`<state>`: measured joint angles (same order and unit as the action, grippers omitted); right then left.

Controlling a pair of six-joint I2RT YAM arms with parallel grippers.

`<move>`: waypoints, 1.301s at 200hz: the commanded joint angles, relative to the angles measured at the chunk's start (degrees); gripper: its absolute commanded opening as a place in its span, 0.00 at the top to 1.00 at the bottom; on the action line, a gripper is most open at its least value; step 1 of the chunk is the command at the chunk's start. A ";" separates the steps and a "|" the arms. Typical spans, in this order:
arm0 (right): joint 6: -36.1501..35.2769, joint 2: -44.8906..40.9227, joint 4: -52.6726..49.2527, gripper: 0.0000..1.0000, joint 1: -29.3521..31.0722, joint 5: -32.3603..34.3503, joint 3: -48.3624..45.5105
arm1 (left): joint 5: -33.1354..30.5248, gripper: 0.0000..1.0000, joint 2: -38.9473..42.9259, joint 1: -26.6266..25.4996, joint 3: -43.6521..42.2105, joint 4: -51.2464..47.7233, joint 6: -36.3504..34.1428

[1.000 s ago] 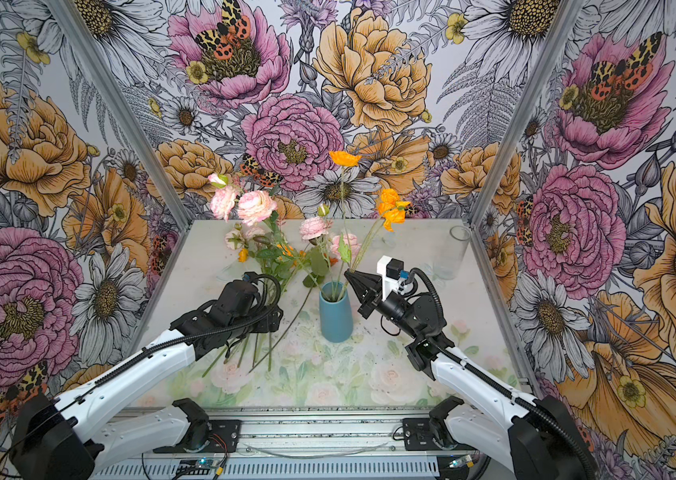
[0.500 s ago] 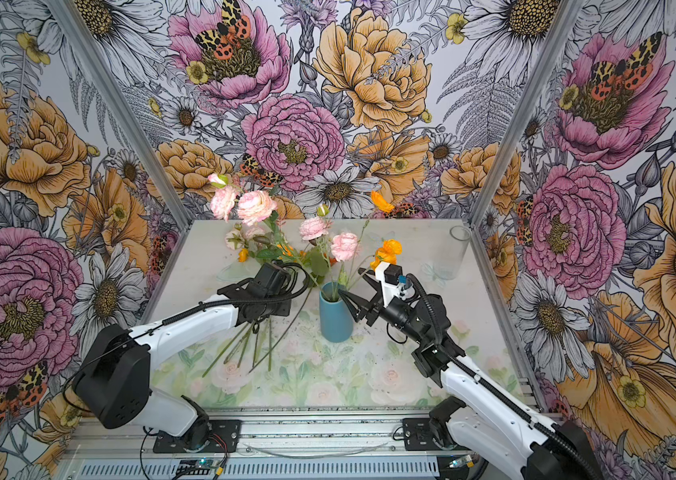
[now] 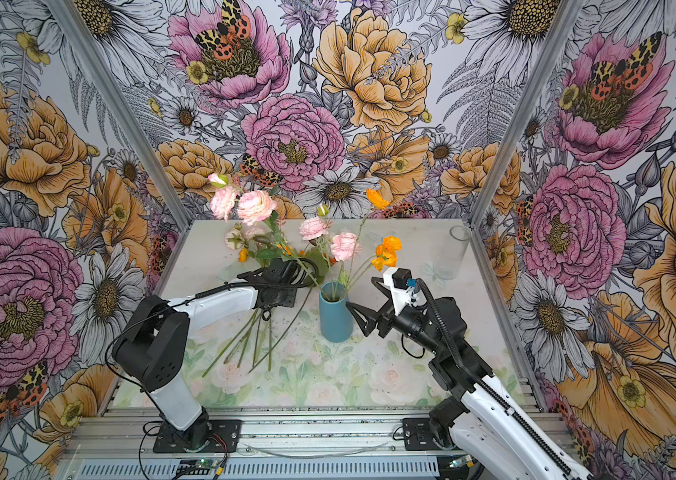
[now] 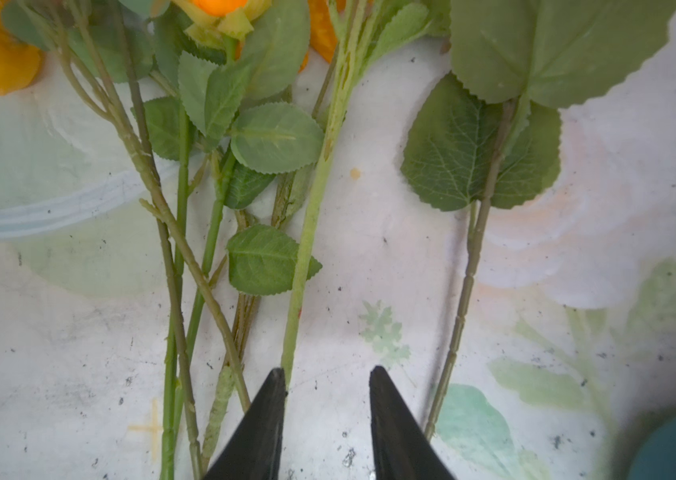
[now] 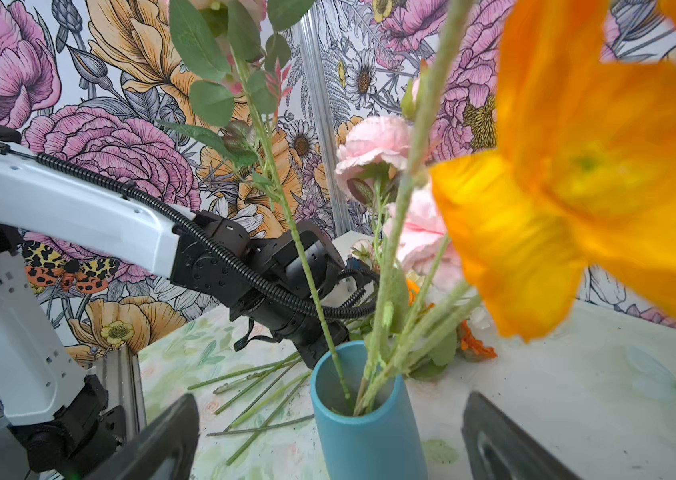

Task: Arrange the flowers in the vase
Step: 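Lower the left gripper and close it on a white poppy stem, then lift the white poppy stems upward with the left gripper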

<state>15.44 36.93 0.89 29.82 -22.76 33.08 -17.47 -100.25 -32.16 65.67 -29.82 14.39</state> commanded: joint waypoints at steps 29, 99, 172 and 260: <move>7.29 -6.42 -9.01 0.01 0.43 -3.37 -3.60 | -2.81 0.65 -3.47 1.54 3.96 -0.76 -2.79; 9.63 -8.64 -9.59 0.01 0.44 -5.35 -6.06 | -1.60 0.74 -10.80 3.17 8.77 -1.23 -4.73; 8.74 -7.19 -9.56 0.01 0.49 -5.42 -5.92 | 0.45 1.00 -7.92 2.92 7.69 -2.23 -4.97; 9.25 -5.99 -8.30 0.01 0.43 -5.10 -5.48 | -2.66 1.00 7.18 4.33 4.39 -5.64 -5.70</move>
<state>24.29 30.59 -8.93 29.82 -27.53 26.68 -18.55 -96.57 -29.23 70.74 -34.09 8.78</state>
